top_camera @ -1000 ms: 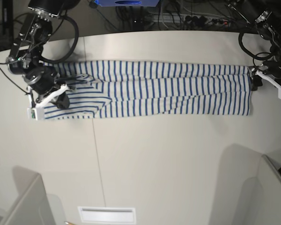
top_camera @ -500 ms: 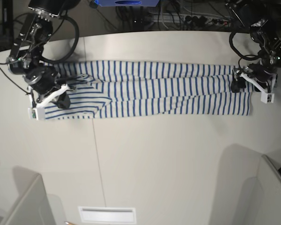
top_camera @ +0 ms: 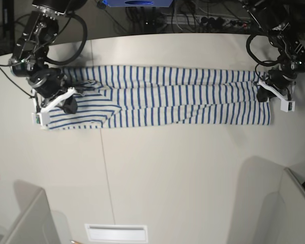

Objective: Fold the T-shirt properly
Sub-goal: 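Regrasp the folded strip's ends and drag it toward the robot, then grasp the strip's end with the left gripper and fold it toward the right gripper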

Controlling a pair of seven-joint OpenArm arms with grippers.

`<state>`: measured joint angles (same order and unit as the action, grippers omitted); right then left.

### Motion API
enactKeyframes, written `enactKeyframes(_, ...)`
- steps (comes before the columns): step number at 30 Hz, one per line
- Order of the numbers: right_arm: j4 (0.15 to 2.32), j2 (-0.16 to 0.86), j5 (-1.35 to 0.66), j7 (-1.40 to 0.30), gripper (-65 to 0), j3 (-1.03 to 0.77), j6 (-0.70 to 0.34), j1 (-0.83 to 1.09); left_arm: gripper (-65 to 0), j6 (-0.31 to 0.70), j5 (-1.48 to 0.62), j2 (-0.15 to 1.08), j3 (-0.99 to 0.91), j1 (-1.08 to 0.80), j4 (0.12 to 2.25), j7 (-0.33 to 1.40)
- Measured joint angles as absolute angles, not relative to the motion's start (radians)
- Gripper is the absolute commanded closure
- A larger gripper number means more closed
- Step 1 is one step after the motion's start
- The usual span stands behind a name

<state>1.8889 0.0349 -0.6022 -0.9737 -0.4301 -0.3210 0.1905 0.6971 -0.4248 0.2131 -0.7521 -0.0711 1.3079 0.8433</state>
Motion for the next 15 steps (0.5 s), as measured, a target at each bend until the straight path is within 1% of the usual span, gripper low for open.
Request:
enactKeyframes(5,1.889,0.035,-0.603,-0.97,0.0,-0.432,-0.321,0.203,0.0,0.707,-0.396,0.196,-0.855,-0.066,1.357,0.905)
enactKeyframes(8,1.889,0.035,-0.602,-0.971,0.0,-0.432,-0.321,0.213,0.0,0.689,-0.365,0.2,-0.9,-0.068,1.422,0.927)
enactKeyframes(15,1.89,0.036,-0.603,-0.971,0.0,-0.432,-0.321,0.214,0.0,0.691,-0.366,0.191,-0.876,-0.093,1.597,0.921)
